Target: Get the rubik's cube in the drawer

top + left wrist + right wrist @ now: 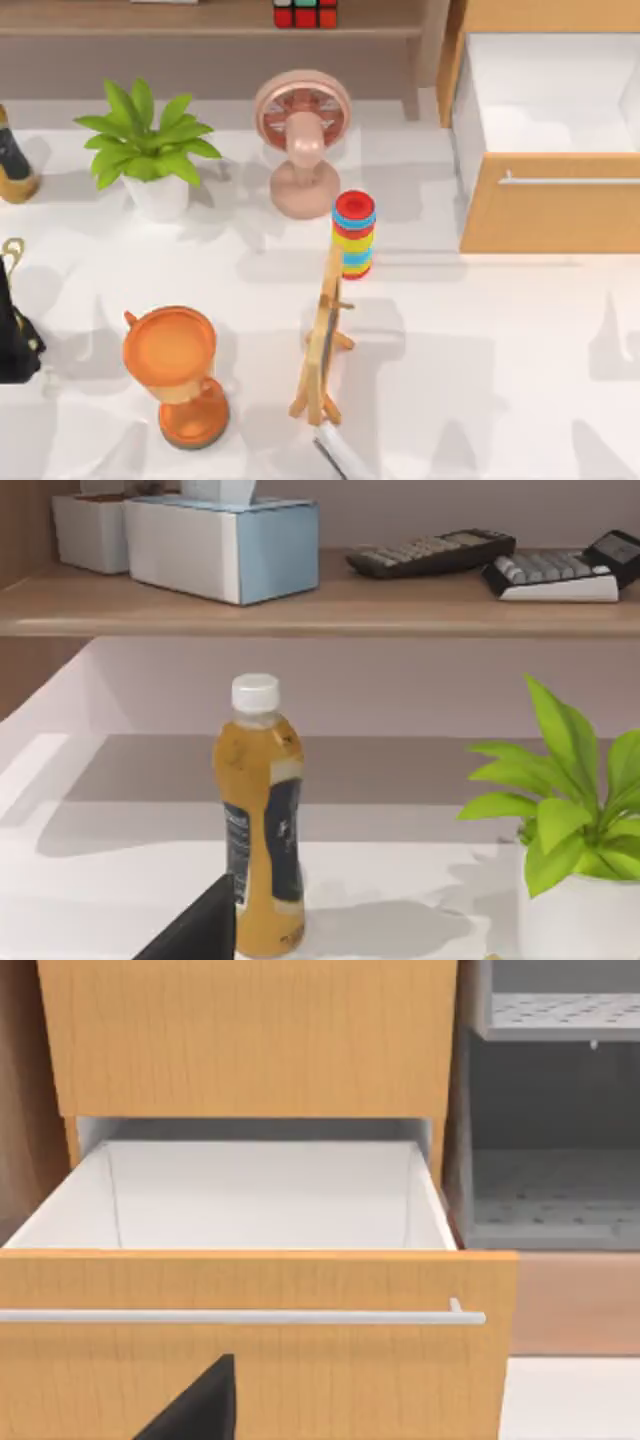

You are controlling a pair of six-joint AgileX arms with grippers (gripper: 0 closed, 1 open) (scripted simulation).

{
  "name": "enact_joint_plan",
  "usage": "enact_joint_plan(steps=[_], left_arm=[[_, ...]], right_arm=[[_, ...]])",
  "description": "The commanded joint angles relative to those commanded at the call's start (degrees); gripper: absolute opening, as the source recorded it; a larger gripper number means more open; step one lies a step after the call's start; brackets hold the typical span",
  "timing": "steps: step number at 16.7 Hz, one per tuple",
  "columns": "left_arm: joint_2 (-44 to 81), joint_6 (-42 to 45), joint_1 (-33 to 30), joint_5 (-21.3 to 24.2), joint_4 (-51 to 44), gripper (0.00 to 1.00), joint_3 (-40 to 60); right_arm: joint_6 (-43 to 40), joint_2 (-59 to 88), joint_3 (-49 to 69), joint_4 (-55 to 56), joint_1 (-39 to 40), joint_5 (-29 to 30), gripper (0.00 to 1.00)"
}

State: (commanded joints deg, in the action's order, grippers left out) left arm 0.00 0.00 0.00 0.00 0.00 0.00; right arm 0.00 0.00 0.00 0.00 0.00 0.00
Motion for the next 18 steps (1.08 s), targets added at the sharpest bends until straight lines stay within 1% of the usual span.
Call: enact_joint_plan(steps=[4,8,12,18], left_arm=[[0.00,0.00,0.00,0.00,0.00,1.00,0.00],[0.00,0.00,0.00,0.00,0.00,1.00,0.00],[0.00,0.00,0.00,0.00,0.00,1.00,0.00],[0.00,0.00,0.00,0.00,0.00,1.00,0.00]], right_arm=[[0.08,1.62,0.92,0.47,0.59,0.57,1.00],[0.45,11.47,6.95,3.52,4.03,4.02,1.00],[1.11,28.45,18.08,9.19,9.94,10.11,1.00],[2.01,61.43,40.68,20.44,21.33,22.02,1.00]])
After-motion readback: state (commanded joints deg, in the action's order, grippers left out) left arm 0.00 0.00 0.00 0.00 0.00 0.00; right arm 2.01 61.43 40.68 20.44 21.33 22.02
